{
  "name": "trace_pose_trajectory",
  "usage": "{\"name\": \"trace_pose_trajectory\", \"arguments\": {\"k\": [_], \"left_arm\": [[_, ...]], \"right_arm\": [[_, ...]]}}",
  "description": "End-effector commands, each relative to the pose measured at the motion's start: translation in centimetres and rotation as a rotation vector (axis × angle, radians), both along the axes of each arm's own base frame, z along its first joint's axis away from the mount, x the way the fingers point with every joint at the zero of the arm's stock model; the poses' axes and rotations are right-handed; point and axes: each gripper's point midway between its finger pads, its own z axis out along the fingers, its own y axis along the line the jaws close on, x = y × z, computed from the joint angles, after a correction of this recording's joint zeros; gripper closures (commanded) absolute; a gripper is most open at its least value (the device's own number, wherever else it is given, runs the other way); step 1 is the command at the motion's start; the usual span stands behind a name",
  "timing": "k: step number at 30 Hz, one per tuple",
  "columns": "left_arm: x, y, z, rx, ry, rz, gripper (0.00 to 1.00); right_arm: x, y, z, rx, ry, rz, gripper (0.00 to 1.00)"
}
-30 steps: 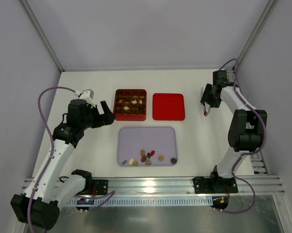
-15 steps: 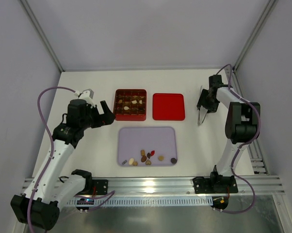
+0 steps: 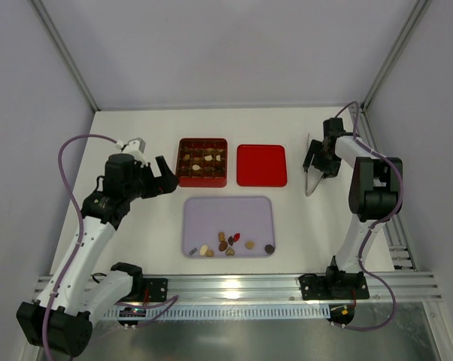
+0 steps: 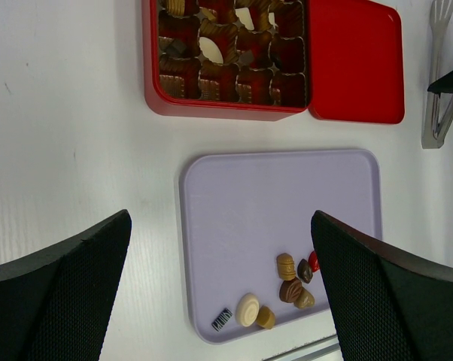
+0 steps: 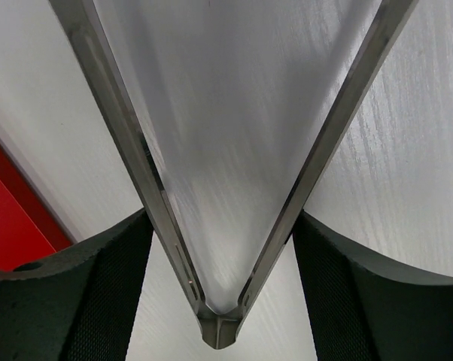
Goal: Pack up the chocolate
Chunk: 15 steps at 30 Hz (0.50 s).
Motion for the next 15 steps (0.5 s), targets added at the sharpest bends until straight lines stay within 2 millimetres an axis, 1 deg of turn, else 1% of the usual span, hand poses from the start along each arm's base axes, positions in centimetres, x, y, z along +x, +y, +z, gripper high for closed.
{"name": "trace_pose_trajectory", "arguments": {"k": [1, 3, 5, 6, 7, 10, 11, 13, 14, 15], "left_arm": [[0.4, -0.2, 1.3, -0.022, -0.045, -0.002, 0.0], [0.4, -0.2, 1.3, -0.023, -0.043, -0.002, 0.0], [0.4, -0.2, 1.2, -0.023, -0.041, -0.002, 0.0], [0.4, -0.2, 1.2, -0.021, -0.042, -0.002, 0.0], [0.5, -0.2, 1.2, -0.023, -0.04, -0.002, 0.0], [0.5, -0.2, 1.2, -0.022, -0.038, -0.004, 0.0], [0.5, -0.2, 1.2, -0.021, -0.04, -0.003, 0.0], [0.5, -0.2, 1.2, -0.021, -0.04, -0.002, 0.0], [0.4, -0.2, 1.1, -0.02, -0.039, -0.002, 0.0], [0.5, -0.2, 1.1, -0.019, -0.037, 0.0, 0.0]], "right_arm": [[-0.1, 0.0, -0.1, 0.002, -0.008, -0.012, 0.24], [-0.5, 0.0, -0.3, 0.002, -0.002, -0.015, 0.21], [-0.6, 0.0, 0.3, -0.001, -0.023, -0.018, 0.17], [-0.8, -0.1, 0.3, -0.006, -0.022, -0.02, 0.15], [-0.9, -0.2, 0.6, -0.009, -0.026, -0.022, 0.14], [-1.2, -0.4, 1.8, -0.019, -0.046, -0.027, 0.14], [-1.2, -0.4, 2.7, -0.019, -0.07, -0.029, 0.14], [-1.7, -0.4, 3.3, -0.023, -0.077, -0.031, 0.13], [-1.8, -0.5, 3.9, -0.025, -0.09, -0.035, 0.13], [-2.0, -0.5, 4.9, -0.028, -0.116, -0.038, 0.13]]}}
